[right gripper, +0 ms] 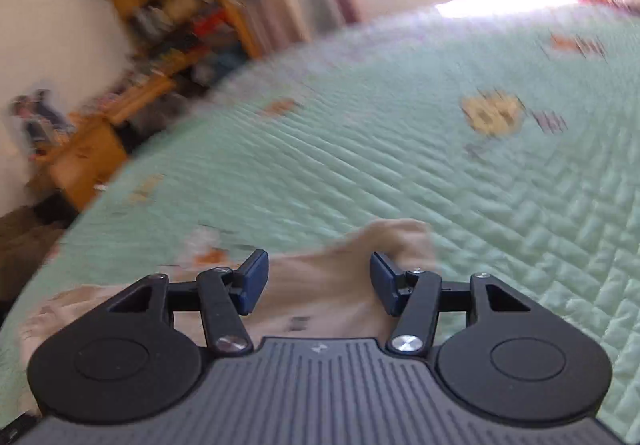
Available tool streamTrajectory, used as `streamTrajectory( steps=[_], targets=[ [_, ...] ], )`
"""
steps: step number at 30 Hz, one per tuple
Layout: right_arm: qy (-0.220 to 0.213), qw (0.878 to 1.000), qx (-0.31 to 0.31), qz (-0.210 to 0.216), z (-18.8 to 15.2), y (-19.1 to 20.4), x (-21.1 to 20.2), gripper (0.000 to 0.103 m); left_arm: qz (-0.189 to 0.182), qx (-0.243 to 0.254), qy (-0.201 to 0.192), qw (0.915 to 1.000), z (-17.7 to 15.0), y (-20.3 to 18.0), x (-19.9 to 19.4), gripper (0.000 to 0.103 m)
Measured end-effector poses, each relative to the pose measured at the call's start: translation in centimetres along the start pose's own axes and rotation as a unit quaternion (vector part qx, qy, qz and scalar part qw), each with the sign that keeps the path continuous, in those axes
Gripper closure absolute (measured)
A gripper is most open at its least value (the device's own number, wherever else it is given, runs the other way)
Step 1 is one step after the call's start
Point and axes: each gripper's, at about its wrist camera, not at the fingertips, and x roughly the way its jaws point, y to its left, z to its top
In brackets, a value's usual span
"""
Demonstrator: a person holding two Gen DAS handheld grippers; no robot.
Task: Fold clothes
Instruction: 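Lay the folded leg end on the pants and open the right gripper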
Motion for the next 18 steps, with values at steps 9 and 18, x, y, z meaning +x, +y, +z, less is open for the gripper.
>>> streamTrajectory(
  steps=[9, 18],
  targets=[
    [-0.013, 0.987, 0.148, 0.057, -2.1, -4.4, -4.1, 0.036, 0.002, 0.005, 0.004, 1.0000, 0.0, -0.2, 0.2, 0.001],
    [-0.053, 0.989, 0.098, 0.099, -4.7, -2.6, -11.3, 0.034, 0.008, 0.009, 0.004, 0.9999, -0.1, -0.5, 0.3, 0.001]
  ],
)
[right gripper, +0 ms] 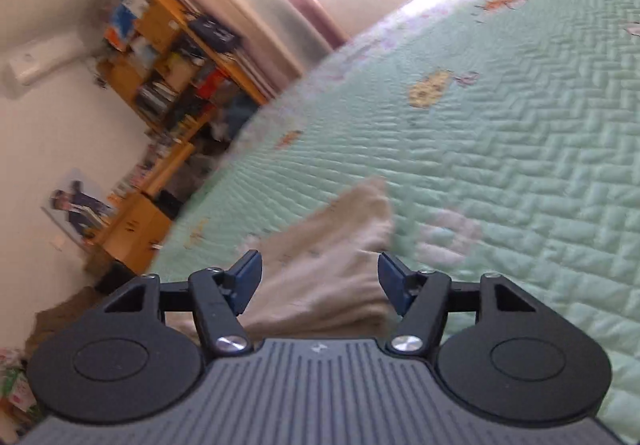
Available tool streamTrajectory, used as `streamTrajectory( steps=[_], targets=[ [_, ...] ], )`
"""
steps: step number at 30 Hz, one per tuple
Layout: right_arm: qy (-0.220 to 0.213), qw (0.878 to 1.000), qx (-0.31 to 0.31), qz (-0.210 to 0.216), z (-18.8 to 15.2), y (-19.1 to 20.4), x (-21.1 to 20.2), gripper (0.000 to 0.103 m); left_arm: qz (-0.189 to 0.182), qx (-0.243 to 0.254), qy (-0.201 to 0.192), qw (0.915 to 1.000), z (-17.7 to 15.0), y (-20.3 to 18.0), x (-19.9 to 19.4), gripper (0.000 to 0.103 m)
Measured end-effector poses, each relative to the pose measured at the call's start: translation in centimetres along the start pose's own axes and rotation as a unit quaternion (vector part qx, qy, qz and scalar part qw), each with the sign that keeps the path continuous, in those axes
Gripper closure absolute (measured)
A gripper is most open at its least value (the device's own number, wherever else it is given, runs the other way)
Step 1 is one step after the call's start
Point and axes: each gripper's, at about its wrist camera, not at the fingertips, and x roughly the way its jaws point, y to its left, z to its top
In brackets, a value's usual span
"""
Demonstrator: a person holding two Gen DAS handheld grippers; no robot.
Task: Fold clothes
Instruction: 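Lay the folded leg end on the pants and open the right gripper, then grasp the smiley-print waistband end with the left gripper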
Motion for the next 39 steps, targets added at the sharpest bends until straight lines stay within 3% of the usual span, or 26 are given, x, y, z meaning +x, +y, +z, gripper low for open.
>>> streamTrajectory(
  steps=[3, 6, 8, 10, 12, 14, 18, 22, 25, 27, 30, 33, 39],
  targets=[
    [0.031, 0.999, 0.006, -0.012, -0.2, -0.2, 1.8, 0.032, -0.004, -0.003, -0.003, 1.0000, -0.1, 0.2, -0.1, 0.001],
    [0.060, 0.997, 0.019, -0.044, -1.7, -1.6, 2.2, 0.042, -0.010, -0.010, -0.007, 0.9999, -0.1, 0.5, -0.3, 0.001],
    [0.042, 0.998, 0.040, -0.033, -2.6, -1.5, -0.2, 0.041, -0.009, -0.009, -0.006, 0.9999, -0.1, 0.4, -0.2, 0.001],
    [0.028, 0.999, 0.022, -0.025, -2.8, -0.5, -1.5, 0.039, -0.004, -0.004, -0.004, 1.0000, 0.0, 0.2, -0.1, 0.001],
    [0.014, 1.000, -0.013, -0.012, -1.9, 1.0, -1.0, 0.037, 0.000, 0.000, -0.002, 1.0000, 0.0, 0.0, -0.1, 0.001],
    [0.004, 1.000, -0.009, 0.003, -0.9, 1.6, 0.6, 0.030, -0.004, -0.004, -0.004, 1.0000, -0.1, 0.2, -0.1, 0.001],
    [0.047, 0.997, 0.031, -0.050, -1.9, 1.6, 3.7, 0.030, -0.011, -0.012, -0.008, 0.9998, -0.1, 0.5, -0.3, 0.001],
    [0.002, 0.998, -0.061, -0.003, -4.7, 7.1, 3.1, 0.029, -0.010, -0.012, -0.006, 0.9999, 0.0, 0.4, -0.2, 0.001],
    [0.021, 0.993, -0.112, 0.012, -6.3, 10.1, 4.1, 0.028, -0.035, -0.049, -0.009, 0.9981, 0.3, 1.6, -0.5, 0.001],
    [0.038, 0.990, -0.136, 0.016, -7.4, 10.9, 4.3, 0.028, -0.060, -0.093, -0.014, 0.9937, 0.6, 3.1, -0.6, 0.001],
    [0.048, 0.991, -0.120, 0.017, -9.4, 9.2, 2.5, 0.028, -0.085, -0.145, -0.024, 0.9855, 0.9, 4.5, -0.7, 0.001],
    [0.049, 0.990, -0.135, -0.013, -11.6, 7.9, 0.3, 0.028, -0.095, -0.198, -0.036, 0.9749, 1.8, 5.8, 0.0, 0.001],
    [0.025, 0.982, -0.185, -0.040, -14.7, 6.9, -2.1, 0.028, -0.080, -0.345, -0.017, 0.9350, 5.4, 8.4, 5.7, 0.000]
  ],
)
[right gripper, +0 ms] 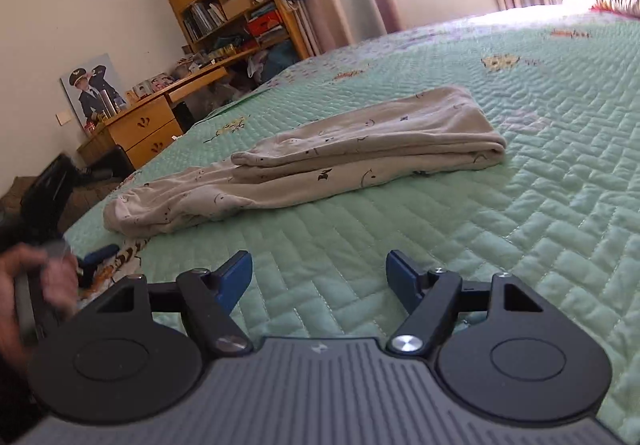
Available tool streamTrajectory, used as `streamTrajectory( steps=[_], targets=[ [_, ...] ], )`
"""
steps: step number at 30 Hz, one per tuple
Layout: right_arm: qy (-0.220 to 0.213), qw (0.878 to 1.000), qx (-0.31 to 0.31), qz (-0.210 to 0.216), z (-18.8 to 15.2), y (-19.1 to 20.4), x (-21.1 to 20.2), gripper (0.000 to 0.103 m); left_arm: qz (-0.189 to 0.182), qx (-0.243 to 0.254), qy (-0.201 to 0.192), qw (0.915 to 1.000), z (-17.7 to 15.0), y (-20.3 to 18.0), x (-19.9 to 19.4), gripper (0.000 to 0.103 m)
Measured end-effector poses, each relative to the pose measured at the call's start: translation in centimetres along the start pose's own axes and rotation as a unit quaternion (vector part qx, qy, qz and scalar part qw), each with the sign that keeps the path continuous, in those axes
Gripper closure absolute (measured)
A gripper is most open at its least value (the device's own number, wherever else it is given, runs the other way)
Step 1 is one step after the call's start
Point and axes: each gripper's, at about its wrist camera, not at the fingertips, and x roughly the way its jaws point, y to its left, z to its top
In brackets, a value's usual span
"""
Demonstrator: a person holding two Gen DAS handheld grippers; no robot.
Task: Fold clothes
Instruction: 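Grasp the smiley-print waistband end with the left gripper, then lift the waistband with the left gripper, fold it over the pants, release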
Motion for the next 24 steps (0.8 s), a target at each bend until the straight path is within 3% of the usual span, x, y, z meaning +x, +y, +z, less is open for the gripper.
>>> streamTrajectory(
  steps=[5, 11, 13, 15, 17, 24],
  targets=[
    [-0.004, 1.000, 0.001, 0.003, -0.1, -0.1, 0.1, 0.026, -0.004, -0.061, 0.047, 0.9970, 2.7, 0.2, 5.3, 0.000],
    [-0.008, 0.999, 0.033, 0.031, 0.0, -1.3, 0.0, 0.022, -0.021, -0.071, 0.045, 0.9962, 3.3, 0.6, 6.6, 0.004],
    [-0.010, 0.999, 0.037, 0.035, 0.0, -1.4, -0.1, 0.022, -0.016, -0.063, 0.042, 0.9970, 2.9, 1.2, 6.3, 0.026],
    [-0.011, 0.998, 0.041, 0.038, -0.1, -1.4, -0.2, 0.022, 0.002, -0.068, 0.044, 0.9967, 2.8, 2.3, 6.3, 0.066],
    [-0.011, 0.998, 0.044, 0.041, -0.1, -1.5, -0.3, 0.021, 0.011, -0.081, 0.049, 0.9955, 3.0, 3.7, 6.3, 0.082],
    [-0.002, 0.999, 0.038, 0.028, 0.7, -0.3, -0.4, 0.021, -0.003, -0.049, 0.042, 0.9979, 2.8, 4.0, 6.3, 0.084]
  ],
)
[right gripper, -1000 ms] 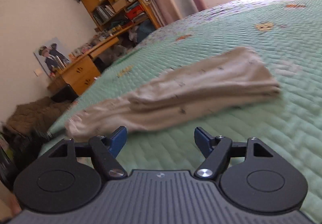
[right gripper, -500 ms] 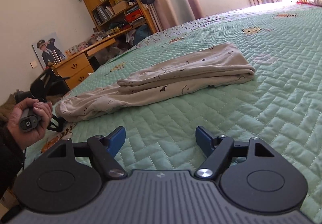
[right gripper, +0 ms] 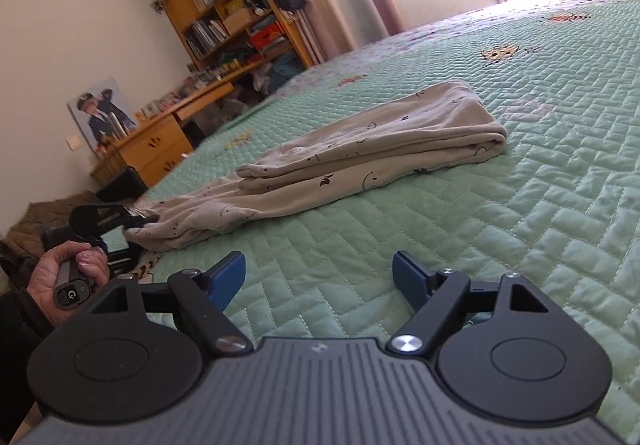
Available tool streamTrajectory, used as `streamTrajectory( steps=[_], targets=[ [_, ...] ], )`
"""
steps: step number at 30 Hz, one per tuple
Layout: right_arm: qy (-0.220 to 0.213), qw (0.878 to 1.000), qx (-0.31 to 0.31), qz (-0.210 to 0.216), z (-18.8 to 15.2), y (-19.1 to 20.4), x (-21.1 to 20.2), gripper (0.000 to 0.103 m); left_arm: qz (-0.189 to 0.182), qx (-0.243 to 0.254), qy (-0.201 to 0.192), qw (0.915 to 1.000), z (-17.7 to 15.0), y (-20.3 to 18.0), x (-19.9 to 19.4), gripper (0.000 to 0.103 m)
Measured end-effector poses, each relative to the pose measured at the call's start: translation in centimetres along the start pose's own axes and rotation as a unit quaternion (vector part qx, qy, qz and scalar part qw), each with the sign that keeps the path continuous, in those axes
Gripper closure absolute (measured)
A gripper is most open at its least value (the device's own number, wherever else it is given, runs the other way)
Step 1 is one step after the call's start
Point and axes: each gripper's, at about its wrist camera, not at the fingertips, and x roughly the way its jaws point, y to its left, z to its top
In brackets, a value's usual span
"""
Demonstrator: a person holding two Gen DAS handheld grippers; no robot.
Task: Fold clothes
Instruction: 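Lift the waistband with the left gripper, fold it over the pants, release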
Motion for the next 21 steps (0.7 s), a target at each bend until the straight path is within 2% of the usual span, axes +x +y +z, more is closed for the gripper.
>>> streamTrajectory(
  steps=[1, 3, 5, 9, 12, 15, 16, 17, 19, 21],
  targets=[
    [0.004, 1.000, -0.007, 0.000, 0.4, 0.7, 0.1, 0.020, -0.007, 0.009, -0.005, 0.9999, -0.2, 0.1, -0.1, 0.084],
    [0.004, 0.999, -0.032, 0.033, 1.4, 2.9, 0.8, 0.021, -0.014, 0.034, -0.018, 0.9992, -0.7, 0.0, -0.3, 0.085],
    [0.000, 0.996, -0.064, 0.058, 2.6, 5.5, 2.2, 0.021, -0.007, 0.058, -0.025, 0.9980, -1.2, -0.4, -0.4, 0.085],
    [0.005, 0.990, -0.110, 0.086, 4.3, 9.7, 7.8, 0.021, -0.017, 0.064, -0.025, 0.9975, -1.0, -0.3, -0.4, 0.085],
    [0.059, 0.985, -0.122, 0.104, 3.8, 11.7, 12.5, 0.020, -0.027, 0.063, -0.019, 0.9975, -0.8, 0.1, -0.5, 0.085],
    [0.105, 0.974, -0.154, 0.126, 1.6, 12.8, 12.5, 0.020, -0.035, 0.063, -0.009, 0.9973, -0.7, 0.4, -0.5, 0.083],
    [0.108, 0.972, -0.158, 0.134, 1.4, 12.9, 11.6, 0.021, -0.038, 0.063, -0.006, 0.9973, -0.6, 0.5, -0.4, 0.083],
    [0.106, 0.971, -0.160, 0.139, 1.3, 12.9, 10.7, 0.022, -0.039, 0.062, -0.004, 0.9973, -0.6, 0.6, -0.5, 0.083],
    [0.067, 0.976, -0.161, 0.129, 1.9, 13.2, 9.4, 0.021, -0.041, 0.061, -0.004, 0.9973, -0.6, 0.6, -0.3, 0.082],
    [0.045, 0.976, -0.171, 0.125, 2.9, 13.9, 9.9, 0.021, -0.044, 0.060, -0.004, 0.9972, -0.6, 0.7, -0.3, 0.082]
  ],
)
